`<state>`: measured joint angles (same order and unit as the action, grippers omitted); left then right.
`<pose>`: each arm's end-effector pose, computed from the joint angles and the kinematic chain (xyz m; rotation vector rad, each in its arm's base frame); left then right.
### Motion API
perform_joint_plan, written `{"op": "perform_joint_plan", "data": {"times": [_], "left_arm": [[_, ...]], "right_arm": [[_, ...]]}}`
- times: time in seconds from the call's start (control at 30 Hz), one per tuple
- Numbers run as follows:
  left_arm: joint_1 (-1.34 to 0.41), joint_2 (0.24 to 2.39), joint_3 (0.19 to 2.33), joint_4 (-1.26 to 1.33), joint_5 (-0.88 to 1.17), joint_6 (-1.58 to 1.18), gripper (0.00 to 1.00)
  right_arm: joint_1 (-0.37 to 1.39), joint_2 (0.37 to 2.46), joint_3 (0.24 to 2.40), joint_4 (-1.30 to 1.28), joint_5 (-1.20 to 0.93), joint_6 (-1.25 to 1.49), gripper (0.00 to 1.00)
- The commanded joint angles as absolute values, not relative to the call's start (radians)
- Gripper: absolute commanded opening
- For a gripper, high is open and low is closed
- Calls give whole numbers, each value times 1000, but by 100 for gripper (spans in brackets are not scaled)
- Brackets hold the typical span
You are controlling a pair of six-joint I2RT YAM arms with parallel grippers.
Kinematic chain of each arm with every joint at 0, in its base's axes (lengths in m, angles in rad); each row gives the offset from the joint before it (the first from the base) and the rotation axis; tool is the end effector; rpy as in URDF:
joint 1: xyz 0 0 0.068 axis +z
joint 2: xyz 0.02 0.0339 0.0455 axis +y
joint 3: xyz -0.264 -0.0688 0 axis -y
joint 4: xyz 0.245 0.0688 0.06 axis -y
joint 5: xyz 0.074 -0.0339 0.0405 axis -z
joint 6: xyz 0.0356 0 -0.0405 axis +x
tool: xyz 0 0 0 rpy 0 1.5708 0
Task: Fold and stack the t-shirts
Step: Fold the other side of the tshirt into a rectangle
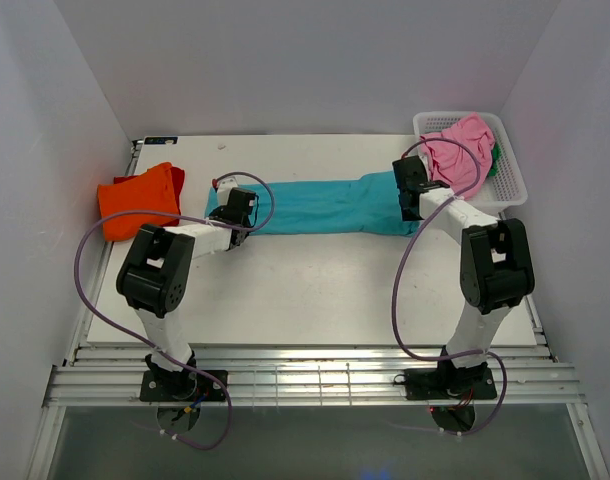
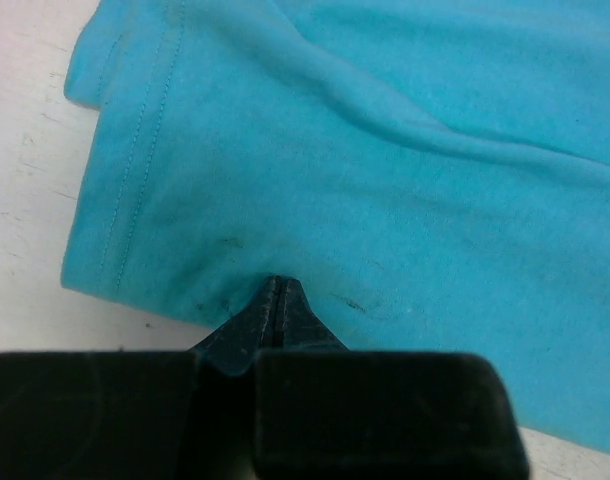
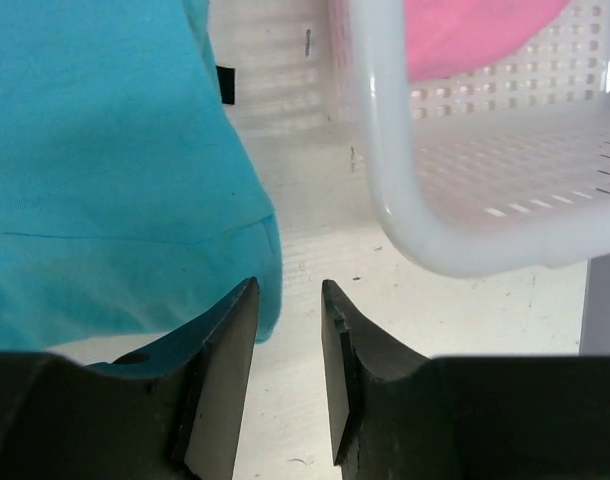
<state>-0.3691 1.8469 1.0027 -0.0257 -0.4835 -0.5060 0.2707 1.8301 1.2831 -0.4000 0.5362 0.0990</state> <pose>0.3488 -0.1172 0.1436 -0.3657 2.2903 0.1581 0.3799 0.0866 0.2076 0.0060 2.4013 -0.5042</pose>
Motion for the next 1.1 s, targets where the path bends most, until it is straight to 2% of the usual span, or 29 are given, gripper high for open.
{"op": "perform_joint_plan", "data": {"times": [0.0, 0.3, 0.67, 1.07], "left_arm": [[-356, 1859, 994, -46, -474, -518, 1], [-339, 1859, 991, -55, -465, -515, 1], [-331, 1852, 971, -51, -443, -526, 1], [-318, 1836, 963, -55, -446, -522, 1]], "right_arm": [[273, 1772, 1243, -399, 577, 120, 38], [273, 1747, 1190, -414, 539, 143, 39], [275, 1608, 1077, -354, 454, 160, 40], [275, 1680, 1089, -318, 403, 160, 40]]}}
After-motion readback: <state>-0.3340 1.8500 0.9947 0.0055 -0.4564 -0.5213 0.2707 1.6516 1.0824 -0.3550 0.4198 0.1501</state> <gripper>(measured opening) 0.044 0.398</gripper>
